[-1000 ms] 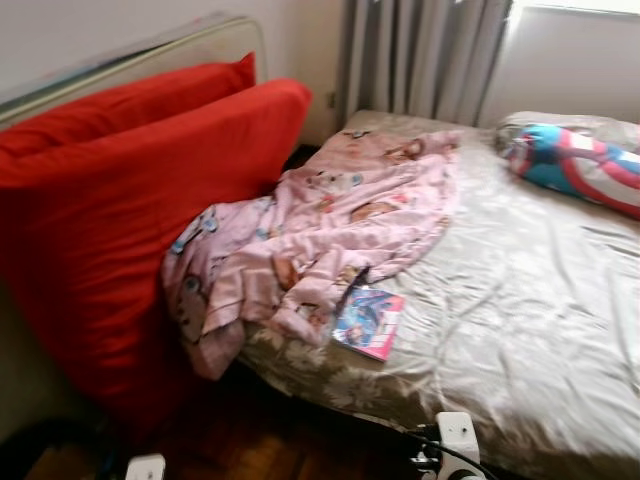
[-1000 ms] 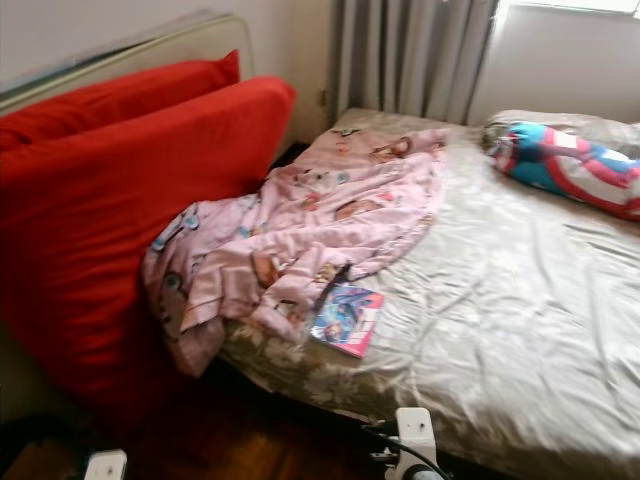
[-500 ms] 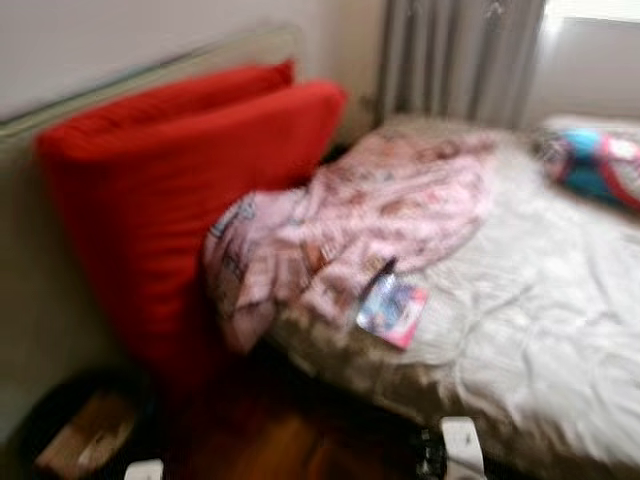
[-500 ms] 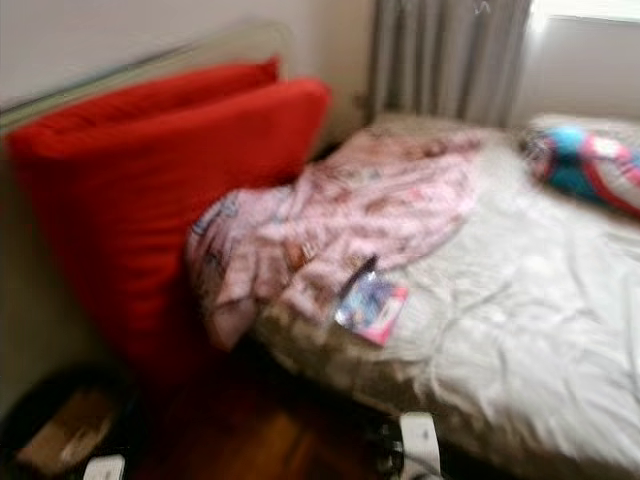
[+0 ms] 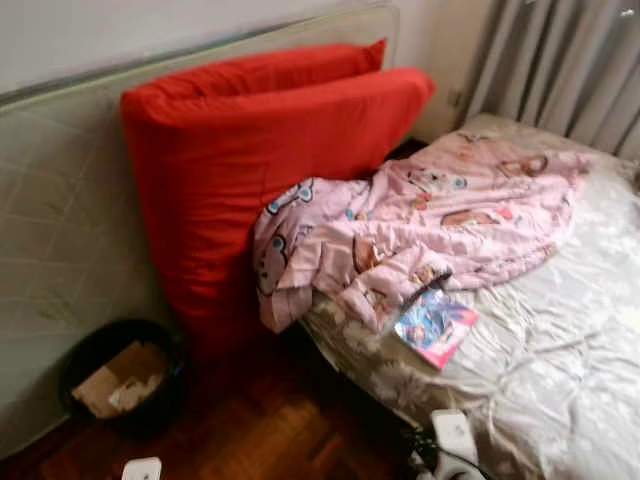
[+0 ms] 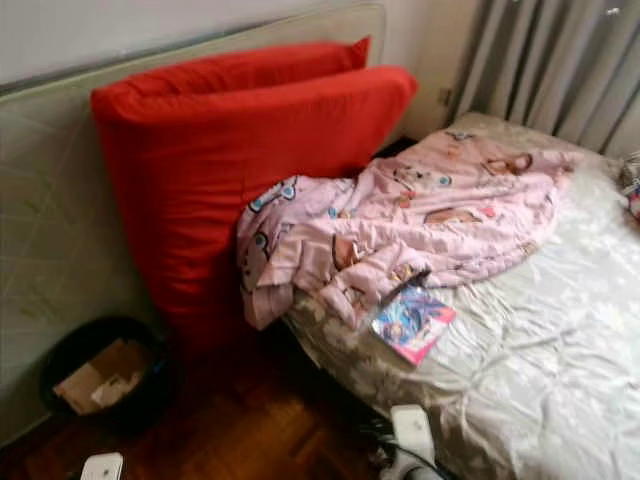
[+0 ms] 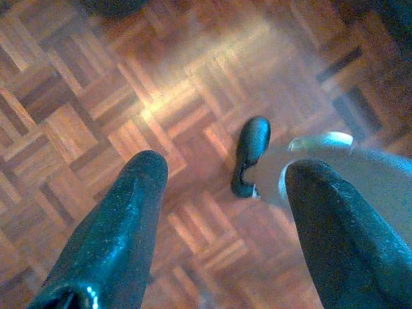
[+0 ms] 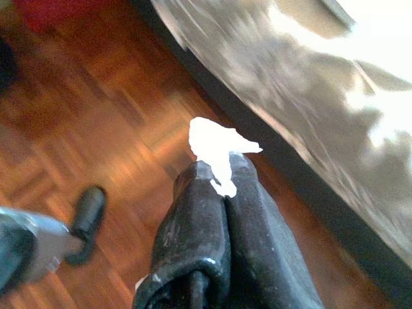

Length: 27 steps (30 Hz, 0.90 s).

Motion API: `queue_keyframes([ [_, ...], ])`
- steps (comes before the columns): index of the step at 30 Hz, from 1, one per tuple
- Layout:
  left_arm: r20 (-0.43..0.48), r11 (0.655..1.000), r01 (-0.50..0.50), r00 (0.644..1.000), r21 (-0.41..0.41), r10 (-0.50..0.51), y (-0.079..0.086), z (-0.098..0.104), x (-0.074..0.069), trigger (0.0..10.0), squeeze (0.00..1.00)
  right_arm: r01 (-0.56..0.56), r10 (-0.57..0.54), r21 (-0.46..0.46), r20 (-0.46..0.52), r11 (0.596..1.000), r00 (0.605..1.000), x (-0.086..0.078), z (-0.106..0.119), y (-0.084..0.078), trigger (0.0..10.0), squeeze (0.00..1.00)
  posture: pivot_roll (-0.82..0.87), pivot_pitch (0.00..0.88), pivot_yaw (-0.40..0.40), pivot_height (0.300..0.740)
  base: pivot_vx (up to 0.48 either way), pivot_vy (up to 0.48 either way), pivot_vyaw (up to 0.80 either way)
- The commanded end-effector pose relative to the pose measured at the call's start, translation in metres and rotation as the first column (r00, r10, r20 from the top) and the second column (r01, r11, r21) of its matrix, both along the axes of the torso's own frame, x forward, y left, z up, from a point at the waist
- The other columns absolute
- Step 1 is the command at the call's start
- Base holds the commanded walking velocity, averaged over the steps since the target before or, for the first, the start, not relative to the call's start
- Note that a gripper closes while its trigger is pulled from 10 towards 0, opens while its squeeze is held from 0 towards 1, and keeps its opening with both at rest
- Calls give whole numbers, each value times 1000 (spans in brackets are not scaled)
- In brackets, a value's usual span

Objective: Clean up the room

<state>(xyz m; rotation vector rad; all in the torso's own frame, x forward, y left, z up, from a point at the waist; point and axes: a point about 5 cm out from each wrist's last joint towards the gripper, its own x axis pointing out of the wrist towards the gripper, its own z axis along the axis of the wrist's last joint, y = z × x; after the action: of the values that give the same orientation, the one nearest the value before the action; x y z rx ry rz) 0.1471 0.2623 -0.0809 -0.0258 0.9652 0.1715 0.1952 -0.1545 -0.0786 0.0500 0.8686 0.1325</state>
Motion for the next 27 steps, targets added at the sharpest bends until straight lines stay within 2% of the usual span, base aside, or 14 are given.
queue_keyframes([
  [1,-20,1000,21,1000,6,-21,-1,-2,-4,10000,0,12,-13,-23,-24,1000,1000,-8,-3,-11,10000,0,18,0,-46,740,0,0,794],
  [27,-30,998,49,998,27,-49,0,-1,-3,10000,0,2,-3,-10,-28,1000,1000,-7,-3,-9,10000,0,23,0,-39,740,0,0,799],
])
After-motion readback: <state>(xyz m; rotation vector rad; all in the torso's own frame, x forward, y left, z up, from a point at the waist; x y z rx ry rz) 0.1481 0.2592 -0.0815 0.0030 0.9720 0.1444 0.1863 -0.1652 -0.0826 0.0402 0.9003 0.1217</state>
